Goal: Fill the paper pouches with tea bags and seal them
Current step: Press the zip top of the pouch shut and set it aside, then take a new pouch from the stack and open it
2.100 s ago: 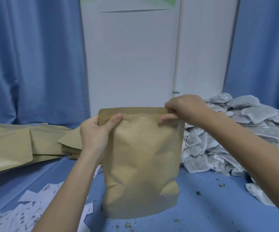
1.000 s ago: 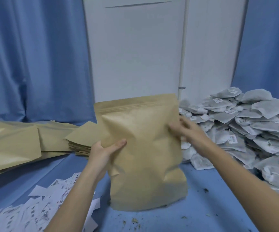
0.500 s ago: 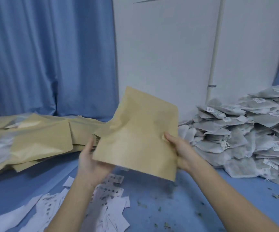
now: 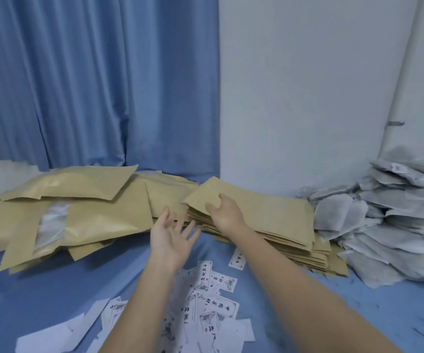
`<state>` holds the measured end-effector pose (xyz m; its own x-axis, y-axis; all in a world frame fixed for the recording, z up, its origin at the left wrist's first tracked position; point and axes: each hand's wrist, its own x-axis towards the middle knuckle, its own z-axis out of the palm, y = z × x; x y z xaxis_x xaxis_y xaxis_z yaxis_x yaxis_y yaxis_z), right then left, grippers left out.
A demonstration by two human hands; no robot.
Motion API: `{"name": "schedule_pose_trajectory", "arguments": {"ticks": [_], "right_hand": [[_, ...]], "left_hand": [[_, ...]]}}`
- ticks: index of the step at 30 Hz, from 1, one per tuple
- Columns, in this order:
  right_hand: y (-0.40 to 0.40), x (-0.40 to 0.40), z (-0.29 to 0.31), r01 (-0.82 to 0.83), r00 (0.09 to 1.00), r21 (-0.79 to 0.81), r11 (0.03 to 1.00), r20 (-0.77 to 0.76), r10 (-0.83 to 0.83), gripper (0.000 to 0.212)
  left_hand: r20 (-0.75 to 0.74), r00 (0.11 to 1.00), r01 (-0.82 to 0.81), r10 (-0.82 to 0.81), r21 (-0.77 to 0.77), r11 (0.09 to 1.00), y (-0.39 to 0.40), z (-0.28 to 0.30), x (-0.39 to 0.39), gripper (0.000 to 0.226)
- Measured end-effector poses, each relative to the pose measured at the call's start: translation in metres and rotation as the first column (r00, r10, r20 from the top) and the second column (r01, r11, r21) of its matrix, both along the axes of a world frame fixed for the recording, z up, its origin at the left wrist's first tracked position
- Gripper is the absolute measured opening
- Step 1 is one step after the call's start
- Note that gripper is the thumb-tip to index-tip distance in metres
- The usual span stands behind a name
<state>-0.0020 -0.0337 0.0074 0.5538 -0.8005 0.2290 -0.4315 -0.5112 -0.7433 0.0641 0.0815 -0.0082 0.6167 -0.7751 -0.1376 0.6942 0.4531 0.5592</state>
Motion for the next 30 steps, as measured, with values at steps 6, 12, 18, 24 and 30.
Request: {"name": "schedule_pose_trajectory", "arguments": {"ticks": [6, 12, 18, 24, 30], "right_hand": [[-0.058, -0.052, -0.041, 0.039, 0.775, -0.419, 0.907, -0.561, -0.292, 0.101], [-0.032, -0.089, -0.056, -0.122, 0.832, -0.772, 0.623, -0.422, -0.36, 0.053], [0.018, -0.113, -0.061, 0.096, 0.993, -0.938, 0.332, 0.066, -0.101, 0.028], [0.056, -0.137, -0.021, -0.109, 0.978, -0.786, 0.609, 0.025, 0.209, 0.032], [0.09, -0.172, 0.039, -0.346, 0.802, 0.082, 0.935, 0.543, 0.249, 0.03]], "left_hand": [[-0.04, 0.997, 0.072, -0.068, 0.093, 0.993, -0.018, -0.016, -0.008, 0.06], [0.07, 0.985, 0.129, -0.159, 0.318, 0.939, -0.029, -0.018, -0.046, 0.056], [0.239, 0.925, 0.226, -0.295, 0.278, 0.933, -0.027, 0.0, -0.102, 0.023], [0.395, 0.919, -0.101, -0.005, 0.247, 0.964, -0.013, 0.028, -0.125, 0.03], [0.966, 0.227, -0.611, 0.126, 0.04, 0.79, 0.02, 0.041, -0.132, 0.036]]}}
